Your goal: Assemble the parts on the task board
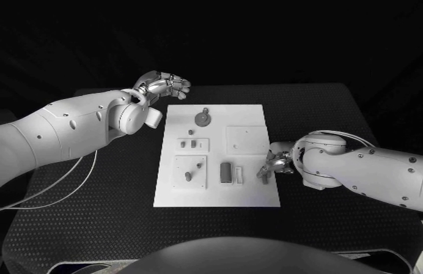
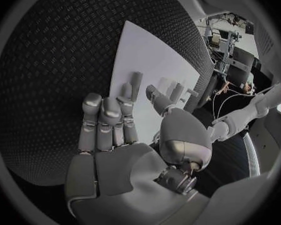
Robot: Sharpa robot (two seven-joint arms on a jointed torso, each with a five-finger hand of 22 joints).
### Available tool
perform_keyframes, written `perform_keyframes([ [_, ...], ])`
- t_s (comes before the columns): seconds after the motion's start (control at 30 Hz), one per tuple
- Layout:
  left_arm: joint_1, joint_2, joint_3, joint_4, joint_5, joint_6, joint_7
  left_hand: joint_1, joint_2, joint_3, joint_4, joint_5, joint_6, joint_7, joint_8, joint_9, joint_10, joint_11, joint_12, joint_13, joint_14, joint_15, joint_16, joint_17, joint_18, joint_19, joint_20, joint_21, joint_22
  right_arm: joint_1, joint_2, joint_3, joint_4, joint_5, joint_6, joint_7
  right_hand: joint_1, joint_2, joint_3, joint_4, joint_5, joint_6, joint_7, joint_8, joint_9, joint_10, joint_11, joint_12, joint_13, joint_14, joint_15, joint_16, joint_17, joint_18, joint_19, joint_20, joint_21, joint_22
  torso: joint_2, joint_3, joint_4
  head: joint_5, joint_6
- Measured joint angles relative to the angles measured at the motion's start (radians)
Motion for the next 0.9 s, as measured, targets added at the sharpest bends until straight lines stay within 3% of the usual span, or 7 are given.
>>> perform_keyframes([
  [0.13, 0.0, -0.002, 0.0, 0.001, 0.0, 0.0, 0.0, 0.0, 0.0, 0.0, 0.0, 0.0, 0.0, 0.0, 0.001, 0.0, 0.0, 0.0, 0.0, 0.0, 0.0, 0.0, 0.0, 0.001, 0.0, 0.0, 0.0, 0.0, 0.0, -0.003, 0.007, 0.001, 0.002, -0.029, 0.003, -0.005, 0.0, 0.0, 0.002, -0.002, 0.0, 0.005, -0.002, 0.0, 0.0, 0.001, -0.001, 0.0, 0.001, 0.002, 0.002, 0.0, 0.001, 0.0, 0.0, 0.0, 0.004, 0.0, 0.0, 0.0002, -0.001, 0.002, -0.002],
  [0.27, 0.0, -0.002, 0.0, 0.003, 0.0, 0.001, -0.001, 0.0, 0.0, 0.0, 0.0, 0.0, 0.0, 0.0, 0.001, 0.0, 0.0, 0.0, 0.0, 0.0, 0.0, 0.0, 0.0, 0.001, 0.0, 0.0, 0.0, 0.0, 0.0, -0.01, 0.017, 0.003, 0.009, -0.075, 0.007, -0.008, 0.043, -0.002, 0.037, -0.037, 0.0, 0.01, -0.004, 0.0, 0.014, 0.001, -0.001, 0.0, 0.003, 0.004, 0.004, 0.0, 0.003, 0.0, 0.002, -0.002, 0.004, 0.0, -0.001, 0.0007, -0.0012, 0.003, -0.005],
  [0.3, 0.0, -0.002, 0.0, 0.003, 0.0, 0.001, -0.001, 0.0, 0.0, 0.0, 0.0, 0.0, 0.0, 0.0, 0.001, 0.0, 0.0, 0.0, 0.0, 0.0, 0.0, 0.0, 0.0, 0.001, 0.0, 0.0, 0.0, 0.0, 0.0, -0.012, 0.018, 0.003, 0.009, -0.084, 0.007, -0.009, 0.055, -0.004, 0.044, -0.044, 0.0, 0.011, -0.004, 0.0, 0.055, 0.001, -0.001, 0.0, 0.003, 0.005, 0.005, 0.0, 0.002, 0.0, 0.003, -0.003, 0.006, 0.0, -0.001, 0.0008, -0.0012, 0.003, -0.006],
  [0.4, 0.0, -0.002, 0.0, 0.004, 0.0, 0.001, -0.001, 0.0, 0.0, 0.0, 0.0, 0.0, 0.0, 0.0, 0.001, 0.0, 0.0, 0.0, 0.0, 0.0, 0.0, 0.0, 0.0, 0.001, 0.0, 0.0, 0.0, 0.0, 0.0, -0.017, 0.023, 0.004, 0.009, -0.117, 0.007, -0.01, 0.101, 0.004, 0.076, -0.055, 0.0, 0.013, -0.003, 0.0, 0.088, 0.001, -0.001, 0.0, 0.004, 0.006, 0.005, 0.0, 0.003, 0.0, 0.006, -0.002, 0.01, 0.0, -0.001, 0.0008, -0.0012, 0.002, -0.006],
  [0.43, 0.0, -0.002, 0.0, 0.004, 0.0, 0.001, -0.001, 0.0, 0.0, 0.0, 0.0, 0.0, 0.0, 0.0, 0.001, 0.0, 0.0, 0.0, 0.0, 0.0, 0.0, 0.0, 0.0, 0.001, 0.0, 0.0, 0.0, 0.0, 0.0, -0.018, 0.025, 0.004, 0.009, -0.127, 0.007, -0.011, 0.122, 0.01, 0.088, -0.056, 0.0, 0.013, -0.003, 0.0, 0.139, 0.001, -0.001, 0.0, 0.004, 0.006, 0.005, 0.0, 0.003, 0.0, 0.006, -0.002, 0.01, 0.0, -0.002, 0.0008, -0.0012, 0.002, -0.007],
  [0.63, 0.0, -0.004, 0.0, 0.005, 0.0, 0.001, -0.001, 0.0, 0.0, 0.0, 0.0, 0.0, 0.0, 0.0, 0.001, 0.0, 0.0, 0.0, 0.0, 0.0, 0.0, 0.0, 0.0, 0.002, 0.0, 0.0, 0.0, 0.0, 0.0, -0.024, 0.029, 0.005, 0.022, -0.18, 0.007, -0.016, 0.175, 0.005, 0.121, -0.059, -0.004, 0.013, -0.003, 0.0, 0.151, 0.001, -0.001, 0.0, 0.006, 0.007, 0.007, 0.0, 0.003, -0.001, 0.006, -0.002, 0.011, 0.0, -0.002, 0.0003, -0.0012, 0.002, -0.008],
  [0.9, 0.0, -0.006, 0.0, 0.009, 0.0, 0.001, -0.002, 0.0, 0.0, 0.0, 0.0, 0.0, 0.0, 0.0, 0.001, 0.0, 0.0, 0.0, 0.0, 0.0, 0.0, 0.0, -0.004, 0.003, 0.0, 0.0, 0.0, 0.0, 0.0, -0.029, 0.031, 0.004, 0.033, -0.227, 0.002, -0.019, 0.184, 0.012, 0.124, -0.058, -0.003, 0.012, -0.002, 0.0, 0.151, 0.001, -0.001, 0.0, 0.006, 0.009, 0.009, 0.0, 0.004, -0.009, 0.005, -0.001, 0.016, 0.0, -0.002, -0.0005, -0.0018, 0.002, -0.009],
])
